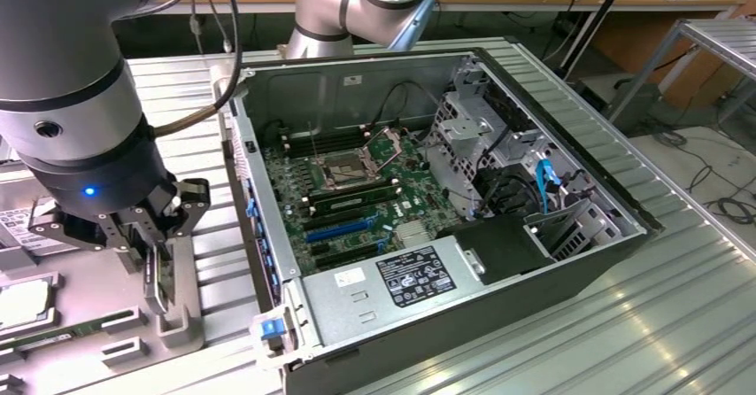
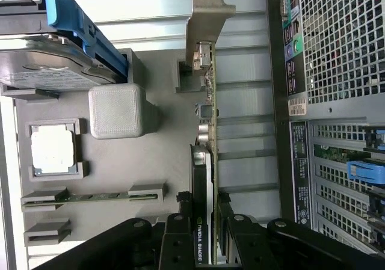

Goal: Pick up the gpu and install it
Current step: 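Pick up the gpu and move the gpu toward the slot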

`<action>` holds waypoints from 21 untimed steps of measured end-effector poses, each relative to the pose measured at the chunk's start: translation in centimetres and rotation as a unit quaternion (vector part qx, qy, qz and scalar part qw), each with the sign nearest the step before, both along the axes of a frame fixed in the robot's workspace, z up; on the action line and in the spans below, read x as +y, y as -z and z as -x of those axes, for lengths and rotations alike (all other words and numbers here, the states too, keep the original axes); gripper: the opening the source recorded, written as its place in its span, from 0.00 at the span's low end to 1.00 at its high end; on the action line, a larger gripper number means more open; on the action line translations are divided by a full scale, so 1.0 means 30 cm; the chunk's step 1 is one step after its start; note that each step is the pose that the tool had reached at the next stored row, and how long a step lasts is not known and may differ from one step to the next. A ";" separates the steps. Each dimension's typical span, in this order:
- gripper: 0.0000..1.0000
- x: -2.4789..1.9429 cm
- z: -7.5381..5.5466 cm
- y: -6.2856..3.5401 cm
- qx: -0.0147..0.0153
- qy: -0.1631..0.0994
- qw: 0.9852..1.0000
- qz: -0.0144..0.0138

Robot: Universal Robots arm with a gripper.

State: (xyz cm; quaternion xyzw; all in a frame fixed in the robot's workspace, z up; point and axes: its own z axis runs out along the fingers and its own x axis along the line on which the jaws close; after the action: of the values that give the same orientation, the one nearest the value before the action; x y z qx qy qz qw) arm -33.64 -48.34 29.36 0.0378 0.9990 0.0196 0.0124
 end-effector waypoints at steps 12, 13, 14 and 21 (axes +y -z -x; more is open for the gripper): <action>0.27 0.000 0.000 0.000 0.000 0.000 1.000 0.000; 0.27 0.000 0.000 -0.001 0.000 0.000 1.000 0.000; 0.27 0.000 0.000 0.000 0.000 0.000 1.000 0.000; 0.27 0.000 0.000 -0.040 0.000 0.000 1.000 0.000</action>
State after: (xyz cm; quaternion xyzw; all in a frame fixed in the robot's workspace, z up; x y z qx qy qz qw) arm -33.64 -48.34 30.57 0.0379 0.9990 0.0195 0.0119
